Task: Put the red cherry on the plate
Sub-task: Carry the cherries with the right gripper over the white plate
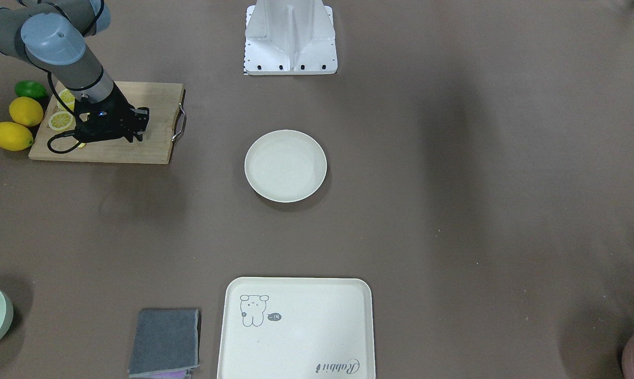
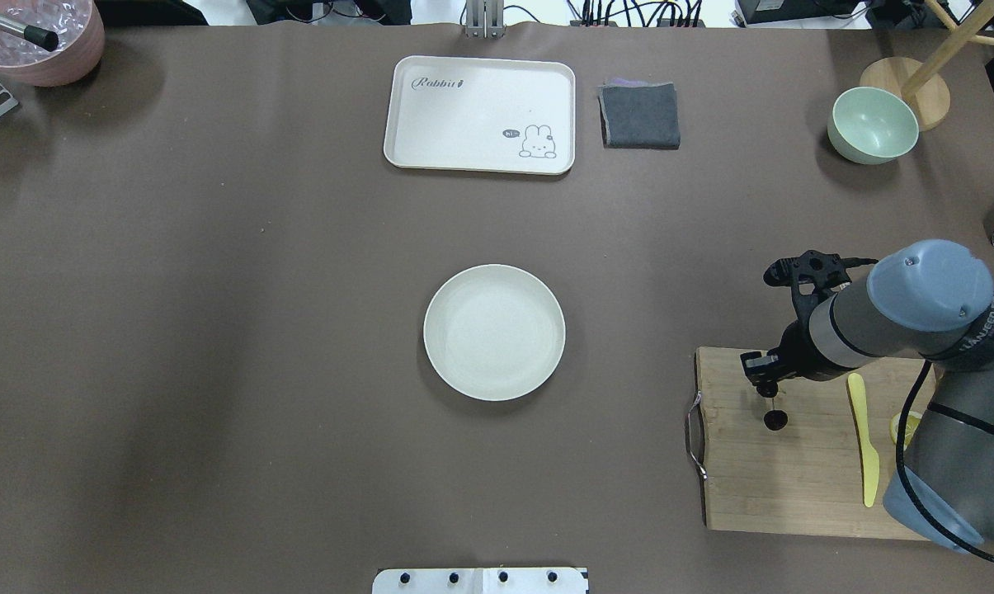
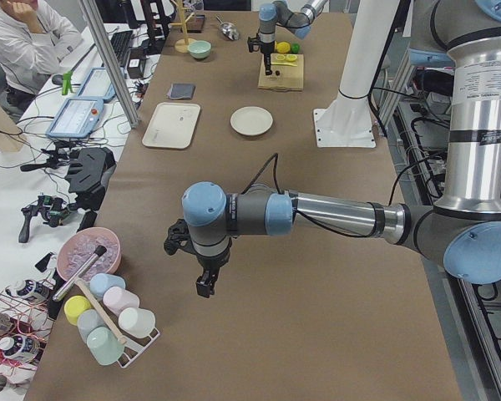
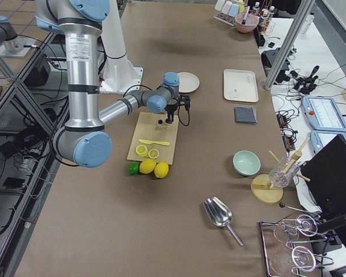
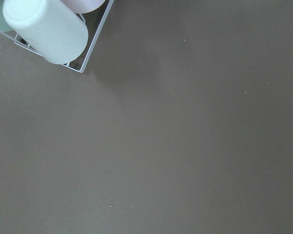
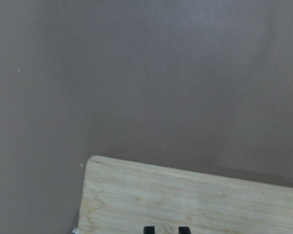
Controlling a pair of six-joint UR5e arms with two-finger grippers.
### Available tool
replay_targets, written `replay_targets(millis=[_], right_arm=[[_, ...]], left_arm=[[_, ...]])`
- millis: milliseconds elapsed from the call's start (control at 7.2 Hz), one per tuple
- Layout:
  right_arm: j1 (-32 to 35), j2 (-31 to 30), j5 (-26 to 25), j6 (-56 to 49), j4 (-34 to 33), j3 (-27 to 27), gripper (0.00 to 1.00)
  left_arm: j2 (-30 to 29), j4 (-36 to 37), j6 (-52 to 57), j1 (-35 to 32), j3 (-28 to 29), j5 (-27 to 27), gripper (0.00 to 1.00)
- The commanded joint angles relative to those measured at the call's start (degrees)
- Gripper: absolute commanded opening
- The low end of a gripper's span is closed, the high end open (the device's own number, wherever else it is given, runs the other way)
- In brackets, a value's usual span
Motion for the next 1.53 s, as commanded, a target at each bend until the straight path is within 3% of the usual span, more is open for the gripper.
replay_targets(millis=[0, 417, 556, 694, 972, 1111, 1389], right_arm=[[7.33, 12.80, 5.55, -0.76, -16.60, 0.17, 0.00], [9.38, 30.74, 5.14, -0.68, -32.01, -0.71, 0.00], [9.82, 38.55, 4.96, -0.42, -38.34, -2.19, 0.00], [9.39, 44.11, 4.70, 0.46, -39.36, -6.47, 0.00], [-0.23, 46.02, -5.61, 8.15, -36.41, -10.63, 0.00], [-3.41, 45.67, -7.59, 12.81, -32.64, -13.78, 0.00], [-9.39, 45.05, -13.82, 18.37, -31.11, -15.04, 0.00]], left_arm=[[0.00, 0.00, -0.01, 0.15, 0.18, -0.06, 0.98], [0.00, -0.08, -0.80, 1.46, 0.53, -0.24, 0.98], [-0.09, -0.08, -0.89, 1.99, 0.71, -0.24, 0.98], [-0.18, -0.08, -1.76, 2.43, 0.62, -0.32, 0.98], [-0.18, -0.08, -1.94, 2.79, 0.62, -0.50, 0.98], [-0.18, -0.08, -1.86, 2.79, 0.62, -0.50, 0.98], [0.00, -0.08, -1.59, 2.79, 0.62, -0.50, 0.98]])
